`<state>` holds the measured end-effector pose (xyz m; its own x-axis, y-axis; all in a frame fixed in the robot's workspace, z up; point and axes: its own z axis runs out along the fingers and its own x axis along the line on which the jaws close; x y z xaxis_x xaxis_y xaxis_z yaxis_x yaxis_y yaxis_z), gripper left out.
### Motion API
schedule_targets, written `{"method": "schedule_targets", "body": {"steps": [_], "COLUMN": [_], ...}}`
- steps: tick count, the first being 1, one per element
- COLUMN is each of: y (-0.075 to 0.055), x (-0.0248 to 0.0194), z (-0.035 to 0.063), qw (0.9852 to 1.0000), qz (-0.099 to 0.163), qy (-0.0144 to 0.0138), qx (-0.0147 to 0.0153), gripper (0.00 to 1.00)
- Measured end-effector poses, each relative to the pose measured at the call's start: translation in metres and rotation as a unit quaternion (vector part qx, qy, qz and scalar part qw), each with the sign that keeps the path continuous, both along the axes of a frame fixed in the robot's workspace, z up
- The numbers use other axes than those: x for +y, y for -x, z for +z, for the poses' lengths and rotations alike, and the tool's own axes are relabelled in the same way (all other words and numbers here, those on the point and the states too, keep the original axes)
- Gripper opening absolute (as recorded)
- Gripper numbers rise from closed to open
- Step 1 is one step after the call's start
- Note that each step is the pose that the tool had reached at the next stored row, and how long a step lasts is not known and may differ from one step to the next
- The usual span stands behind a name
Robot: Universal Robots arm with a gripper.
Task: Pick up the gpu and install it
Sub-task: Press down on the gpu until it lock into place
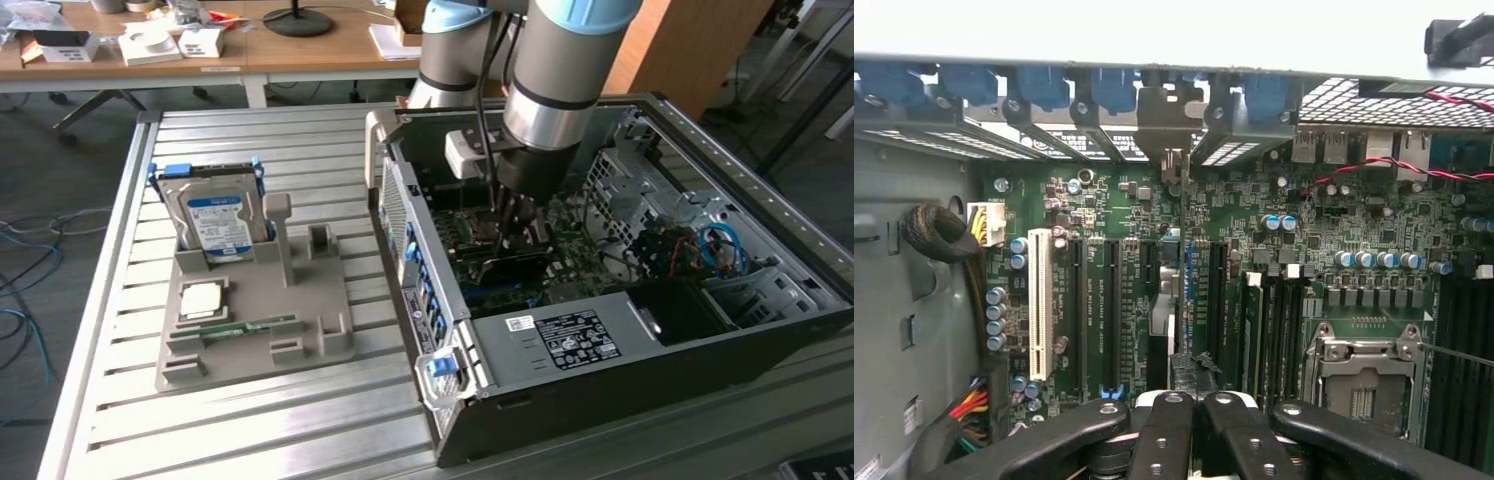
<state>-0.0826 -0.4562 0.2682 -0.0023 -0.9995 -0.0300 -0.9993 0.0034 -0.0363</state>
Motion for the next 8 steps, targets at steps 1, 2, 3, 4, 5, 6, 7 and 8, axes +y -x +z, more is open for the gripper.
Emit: {"method": "schedule_targets", "body": {"steps": [1,2,3,4,5,6,7,8], "y": [0.0,0.0,0.0001,0.0001,0.0001,0.0,-0.0001,-0.0001], "x": [0.0,-0.0001,-0.0001,-0.0001,0.0,0.0001,0.0003,0.0004], "z": [-0.0001,-0.0002,-0.0004,-0.0005,-0.0006,-0.0007,-0.0008,-0.0009], "qw": [1.0,1.0,1.0,1.0,1.0,1.0,1.0,1.0], "qz": [0.0,0.0,0.0,0.0,0.0,0.0,0.0,0.0], "qy": [0.0001,-0.0001,-0.0003,-0.0006,-0.0008,-0.0009,-0.001,-0.0011], "qx": [0.0,0.0001,0.0001,0.0001,0.0001,0.0,0.0,-0.0001], "gripper": [0.11,0.11,0.11,0.11,0.11,0.11,0.11,0.11]}}
